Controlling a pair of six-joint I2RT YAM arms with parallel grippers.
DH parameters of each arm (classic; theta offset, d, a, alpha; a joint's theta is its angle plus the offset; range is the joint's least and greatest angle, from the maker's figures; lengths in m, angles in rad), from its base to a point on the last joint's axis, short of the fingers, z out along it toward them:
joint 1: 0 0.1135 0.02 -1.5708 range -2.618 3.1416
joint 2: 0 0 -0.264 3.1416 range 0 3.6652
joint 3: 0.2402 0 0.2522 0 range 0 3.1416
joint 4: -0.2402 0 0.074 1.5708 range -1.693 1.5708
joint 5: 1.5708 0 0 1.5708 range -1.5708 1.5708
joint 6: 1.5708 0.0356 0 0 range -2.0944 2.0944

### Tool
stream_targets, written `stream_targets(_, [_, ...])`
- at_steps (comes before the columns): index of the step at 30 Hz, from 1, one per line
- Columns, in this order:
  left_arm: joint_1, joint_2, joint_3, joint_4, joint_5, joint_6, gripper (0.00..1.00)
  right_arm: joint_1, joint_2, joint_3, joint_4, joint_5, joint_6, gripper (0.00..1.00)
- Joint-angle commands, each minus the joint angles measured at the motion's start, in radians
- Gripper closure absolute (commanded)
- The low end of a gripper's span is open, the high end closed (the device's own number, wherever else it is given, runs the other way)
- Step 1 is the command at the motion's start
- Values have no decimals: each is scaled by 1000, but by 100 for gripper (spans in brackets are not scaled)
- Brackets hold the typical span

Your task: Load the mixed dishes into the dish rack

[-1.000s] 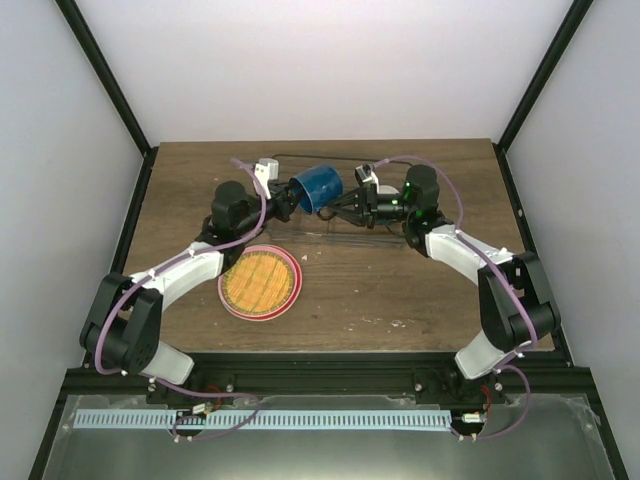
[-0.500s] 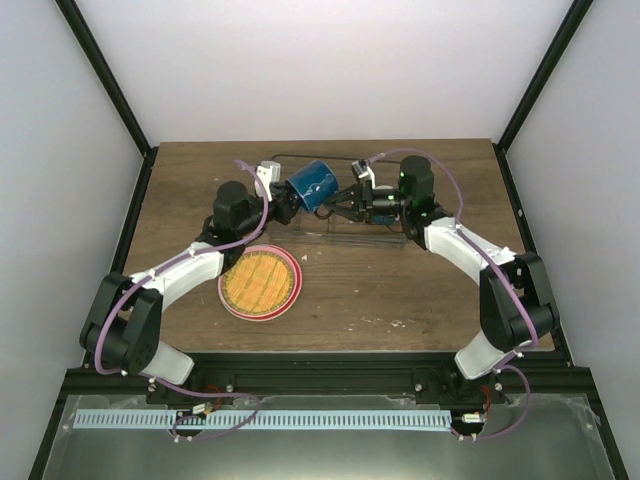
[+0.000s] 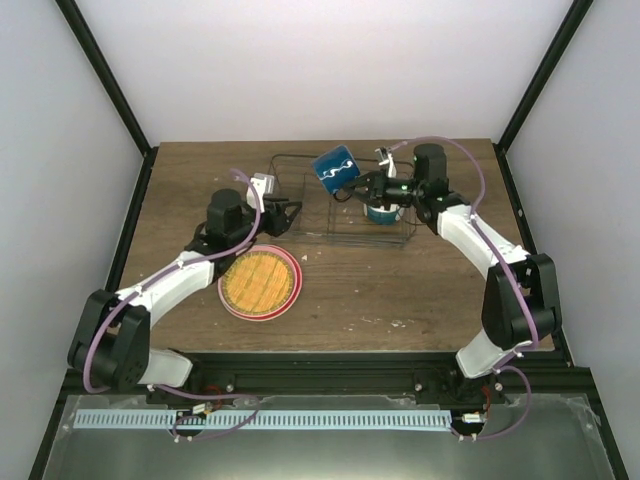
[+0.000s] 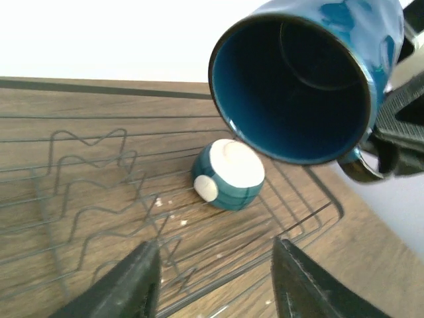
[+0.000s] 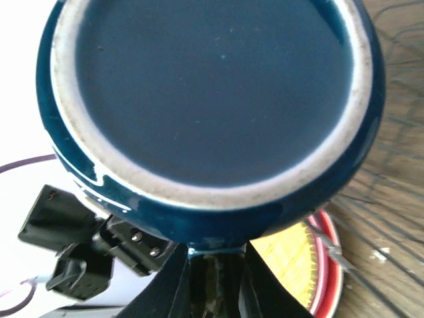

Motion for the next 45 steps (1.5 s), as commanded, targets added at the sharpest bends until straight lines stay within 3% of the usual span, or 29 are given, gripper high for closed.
stream_targets(1, [15, -72, -16, -94, -48, 41, 45, -22, -19, 151, -224, 122, -222, 99])
stream_targets(4, [21, -111, 7, -187, -92, 62, 4, -25, 14, 243, -402, 228, -336, 99])
stream_targets(5, [23, -122, 18, -213, -112, 70, 1, -27, 23, 261, -444, 255, -363, 99])
stream_targets(17, [27, -224, 67, -390, -198, 148, 0, -35, 135, 372, -726, 443, -555, 99])
stream_targets(33, [27, -236, 47, -408, -208, 151, 0, -32, 204, 390, -773, 543, -728, 99])
stream_targets(41, [27, -233, 49, -410, -216, 158, 0, -4, 201, 336, -738, 653, -859, 99])
stream_targets(45, [27, -227, 51, -411, -213, 159, 0, 2, 188, 283, -702, 636, -907, 99])
